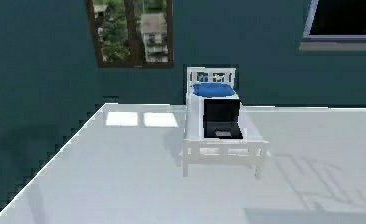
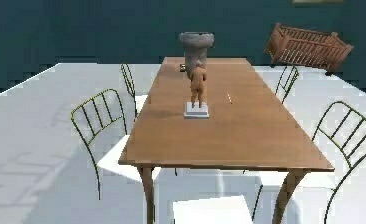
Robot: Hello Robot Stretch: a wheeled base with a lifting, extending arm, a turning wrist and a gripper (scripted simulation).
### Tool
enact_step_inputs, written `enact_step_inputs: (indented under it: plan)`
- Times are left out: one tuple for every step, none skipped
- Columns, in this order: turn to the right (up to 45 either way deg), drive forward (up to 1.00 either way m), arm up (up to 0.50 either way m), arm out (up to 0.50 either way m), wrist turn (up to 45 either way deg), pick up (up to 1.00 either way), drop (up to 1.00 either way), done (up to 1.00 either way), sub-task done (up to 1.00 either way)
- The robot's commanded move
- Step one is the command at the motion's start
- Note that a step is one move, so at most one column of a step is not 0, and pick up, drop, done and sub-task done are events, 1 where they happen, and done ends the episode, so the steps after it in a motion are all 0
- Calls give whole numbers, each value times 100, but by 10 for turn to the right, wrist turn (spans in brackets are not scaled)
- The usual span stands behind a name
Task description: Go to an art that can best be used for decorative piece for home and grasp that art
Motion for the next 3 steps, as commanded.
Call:
enact_step_inputs:
  plan:
    - [420,0,0,0,0,0,0,0,0]
    - [0,30,0,0,0,0,0,0,0]
    - [120,0,0,0,0,0,0,0,0]
